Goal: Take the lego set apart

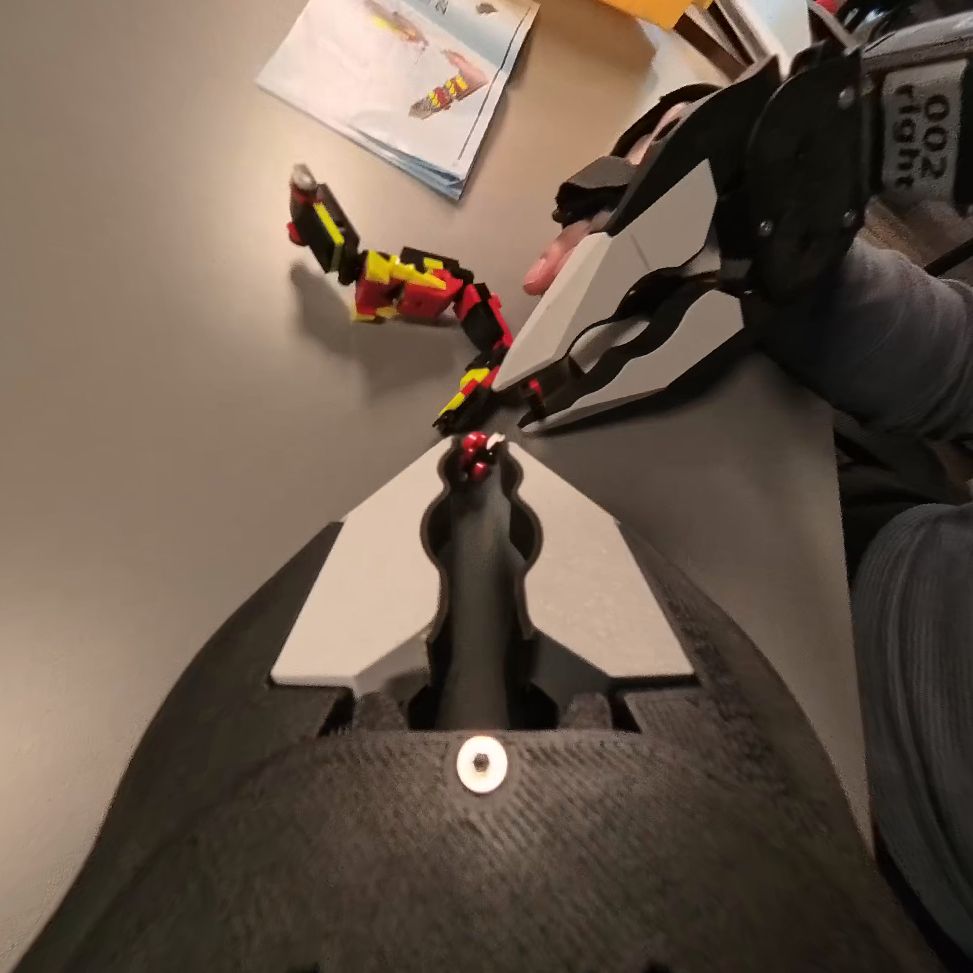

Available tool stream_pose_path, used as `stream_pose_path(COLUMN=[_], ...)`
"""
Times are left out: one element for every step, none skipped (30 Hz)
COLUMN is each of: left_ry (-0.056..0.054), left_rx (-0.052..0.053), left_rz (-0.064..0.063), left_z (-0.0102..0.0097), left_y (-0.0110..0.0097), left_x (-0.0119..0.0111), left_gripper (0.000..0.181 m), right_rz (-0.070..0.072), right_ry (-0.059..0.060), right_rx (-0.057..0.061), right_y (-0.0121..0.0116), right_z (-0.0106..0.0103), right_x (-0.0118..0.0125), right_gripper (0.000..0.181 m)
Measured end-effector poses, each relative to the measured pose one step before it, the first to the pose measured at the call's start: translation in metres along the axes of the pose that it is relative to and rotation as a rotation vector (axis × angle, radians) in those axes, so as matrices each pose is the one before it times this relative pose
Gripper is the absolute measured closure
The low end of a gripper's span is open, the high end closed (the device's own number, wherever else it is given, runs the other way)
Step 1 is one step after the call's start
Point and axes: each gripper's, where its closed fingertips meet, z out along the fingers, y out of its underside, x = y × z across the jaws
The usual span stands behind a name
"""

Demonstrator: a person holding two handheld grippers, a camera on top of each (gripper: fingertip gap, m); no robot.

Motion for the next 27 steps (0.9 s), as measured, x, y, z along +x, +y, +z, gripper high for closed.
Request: stream_pose_path(left_ry=[0.0084,0.0081,0.0034,-0.0054,-0.0084,0.0006,0.0190,0.0318,0.0350,0.0346,0.0244,0.0108,-0.0082,-0.0132,-0.0019,-0.0023,0.0045,0.0111,0.0005,-0.0093,-0.0048,-0.0079,-0.0049,0.0083,-0.0045,-0.0121,-0.0142], left_rx=[0.0017,0.0104,0.0120,0.0085,0.0056,0.0087,0.0162,0.0261,0.0249,0.0146,0.0042,-0.0105,-0.0218,-0.0174,0.0079,0.0213,0.0184,0.0109,0.0083,0.0019,-0.0078,-0.0107,-0.0143,-0.0190,-0.0196,-0.0229,-0.0265], left_rz=[-0.0184,-0.0105,-0.0036,0.0008,0.0047,0.0066,0.0065,0.0079,0.0033,-0.0009,-0.0049,-0.0072,-0.0071,0.0012,0.0068,0.0036,-0.0007,-0.0003,0.0050,0.0085,0.0119,0.0135,0.0122,0.0156,0.0195,0.0270,0.0303], left_z=[-0.00126,-0.00166,-0.00177,-0.00192,-0.00190,-0.00155,-0.00073,0.00030,0.00156,0.00278,0.00373,0.00429,0.00358,0.00157,-0.00057,-0.00196,-0.00205,-0.00150,-0.00084,-0.00036,0.00034,0.00078,0.00127,0.00171,0.00241,0.00291,0.00319], left_y=[0.00032,-0.00109,-0.00136,-0.00094,-0.00065,-0.00121,-0.00253,-0.00439,-0.00417,-0.00268,-0.00091,0.00164,0.00315,0.00231,-0.00127,-0.00311,-0.00262,-0.00166,-0.00125,-0.00031,0.00114,0.00145,0.00214,0.00251,0.00231,0.00255,0.00297], left_x=[-0.00073,-0.00012,-0.00031,-0.00132,-0.00168,-0.00011,0.00317,0.00579,0.00674,0.00672,0.00492,0.00234,-0.00097,-0.00161,0.00014,-0.00015,0.00033,0.00120,-0.00004,-0.00102,-0.00021,-0.00029,0.00041,0.00279,0.00163,0.00112,0.00127], left_gripper=[0.166,0.169,0.169,0.169,0.169,0.168,0.167,0.166,0.165,0.163,0.161,0.160,0.160,0.161,0.161,0.162,0.164,0.164,0.165,0.166,0.167,0.167,0.168,0.168,0.168,0.167,0.165], right_rz=[0.0073,0.0062,0.0081,0.0125,0.0153,0.0172,0.0177,0.0119,-0.0003,-0.0088,-0.0116,-0.0124,-0.0123,-0.0077,-0.0004,0.0043,0.0067,0.0117,0.0176,0.0241,0.0291,0.0270,0.0185,0.0138,0.0100,0.0062,0.0030], right_ry=[-0.0035,-0.0045,-0.0094,-0.0124,-0.0117,-0.0128,-0.0104,-0.0017,0.0041,0.0095,0.0098,0.0076,0.0041,-0.0047,-0.0093,-0.0038,-0.0051,-0.0113,-0.0243,-0.0398,-0.0401,-0.0250,-0.0169,-0.0106,-0.0001,0.0012,0.0006], right_rx=[0.0009,0.0006,0.0010,0.0009,0.0018,0.0026,0.0040,0.0097,0.0173,0.0188,0.0099,-0.0019,-0.0110,-0.0166,-0.0173,-0.0078,0.0051,0.0043,-0.0087,-0.0209,-0.0250,-0.0164,-0.0055,-0.0034,-0.0033,-0.0032,-0.0040], right_y=[-0.00011,-0.00013,-0.00005,-0.00013,-0.00023,-0.00065,-0.00102,-0.00215,-0.00304,-0.00335,-0.00219,-0.00044,0.00112,0.00219,0.00253,0.00128,-0.00038,-0.00026,0.00160,0.00371,0.00466,0.00391,0.00231,0.00181,0.00134,0.00082,0.00074], right_z=[-0.00009,-0.00026,-0.00067,-0.00087,-0.00117,-0.00148,-0.00165,-0.00178,-0.00184,-0.00158,-0.00088,-0.00013,0.00021,0.00014,-0.00051,-0.00139,-0.00191,-0.00208,-0.00171,-0.00125,-0.00085,-0.00059,-0.00029,0.00017,0.00066,0.00090,0.00103], right_x=[-0.00030,-0.00042,-0.00105,-0.00125,-0.00080,-0.00081,-0.00035,0.00074,0.00097,0.00113,0.00072,0.00038,-0.00030,-0.00113,-0.00115,0.00012,0.00012,-0.00067,-0.00245,-0.00469,-0.00470,-0.00284,-0.00192,-0.00089,0.00075,0.00066,0.00025], right_gripper=[0.167,0.167,0.167,0.167,0.167,0.165,0.165,0.170,0.175,0.176,0.176,0.176,0.174,0.169,0.167,0.167,0.166,0.166,0.165,0.162,0.158,0.156,0.156,0.156,0.155,0.154,0.153])
